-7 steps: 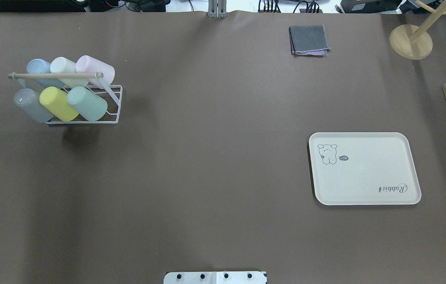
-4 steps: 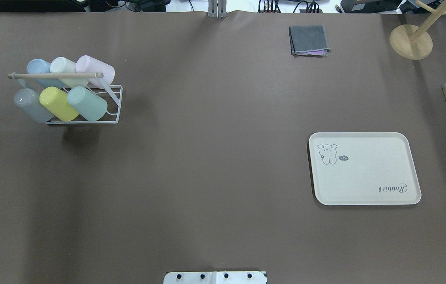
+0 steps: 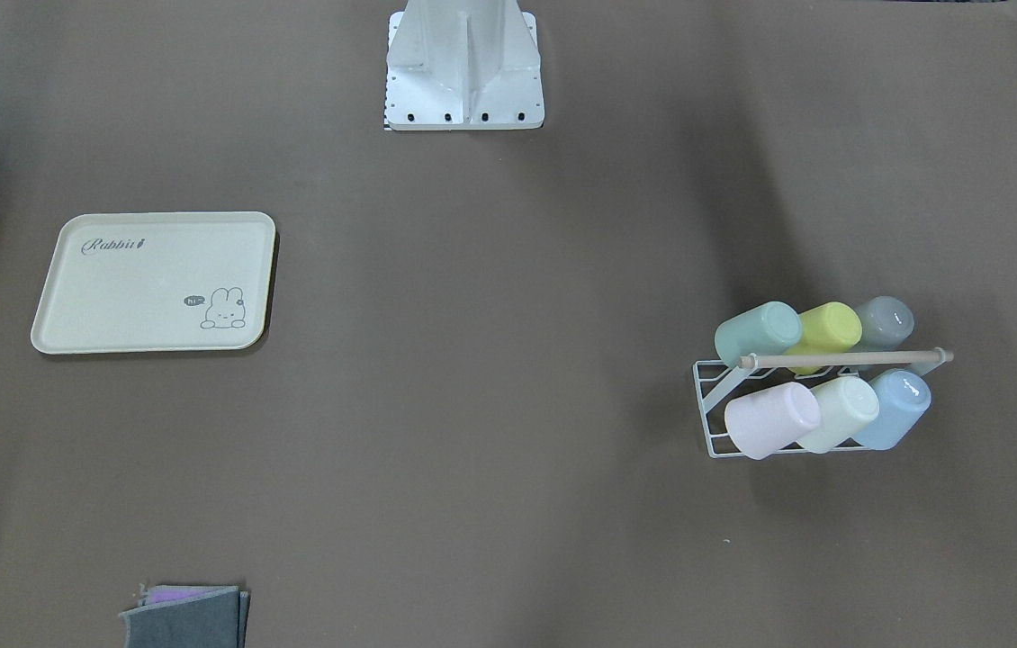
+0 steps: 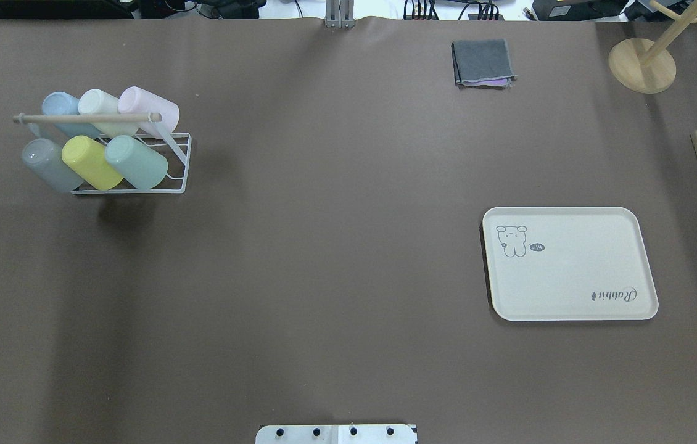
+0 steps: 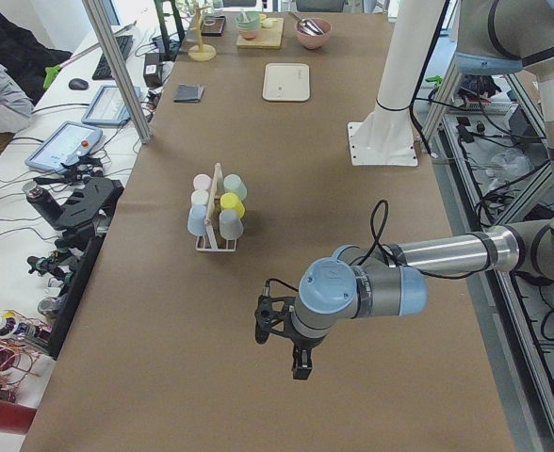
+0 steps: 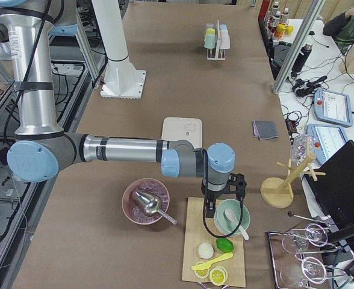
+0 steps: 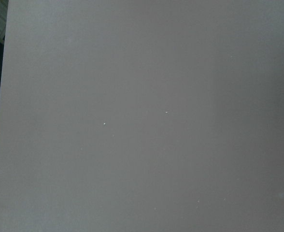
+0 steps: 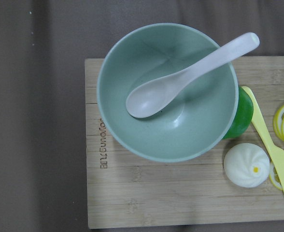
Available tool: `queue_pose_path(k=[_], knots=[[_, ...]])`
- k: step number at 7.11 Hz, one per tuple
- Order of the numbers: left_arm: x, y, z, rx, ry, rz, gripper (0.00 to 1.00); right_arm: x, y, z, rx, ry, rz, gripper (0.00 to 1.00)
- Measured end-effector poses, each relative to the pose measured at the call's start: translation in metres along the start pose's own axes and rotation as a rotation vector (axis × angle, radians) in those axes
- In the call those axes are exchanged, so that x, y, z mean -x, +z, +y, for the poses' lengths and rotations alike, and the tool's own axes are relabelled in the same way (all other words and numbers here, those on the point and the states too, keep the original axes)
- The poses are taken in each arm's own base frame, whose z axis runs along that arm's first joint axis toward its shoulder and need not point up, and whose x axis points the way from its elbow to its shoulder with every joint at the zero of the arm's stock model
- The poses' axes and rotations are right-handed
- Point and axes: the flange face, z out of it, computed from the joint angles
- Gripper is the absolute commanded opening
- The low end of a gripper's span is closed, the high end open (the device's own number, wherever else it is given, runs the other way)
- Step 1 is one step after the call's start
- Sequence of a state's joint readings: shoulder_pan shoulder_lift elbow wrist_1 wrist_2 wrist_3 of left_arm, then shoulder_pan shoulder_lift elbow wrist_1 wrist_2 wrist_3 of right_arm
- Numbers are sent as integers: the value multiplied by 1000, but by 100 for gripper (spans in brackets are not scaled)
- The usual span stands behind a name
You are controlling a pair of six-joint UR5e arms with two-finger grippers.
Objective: Pick up and place green cup on tray
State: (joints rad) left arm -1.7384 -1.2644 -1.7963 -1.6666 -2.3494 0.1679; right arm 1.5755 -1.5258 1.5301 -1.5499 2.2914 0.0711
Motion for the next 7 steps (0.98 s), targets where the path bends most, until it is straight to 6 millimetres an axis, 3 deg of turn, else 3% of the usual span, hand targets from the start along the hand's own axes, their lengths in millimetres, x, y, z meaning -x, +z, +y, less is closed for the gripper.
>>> queue_pose_path(k=[2, 3, 7], knots=[[-40, 13, -51, 29, 109, 10, 98, 0, -1, 3, -5, -11, 2, 100], [-56, 18, -66, 37, 128, 15, 98, 1, -3, 5, -10, -14, 6, 100], [-91, 28, -94, 49, 185, 26, 98, 3, -6, 10, -18, -15, 16, 100]])
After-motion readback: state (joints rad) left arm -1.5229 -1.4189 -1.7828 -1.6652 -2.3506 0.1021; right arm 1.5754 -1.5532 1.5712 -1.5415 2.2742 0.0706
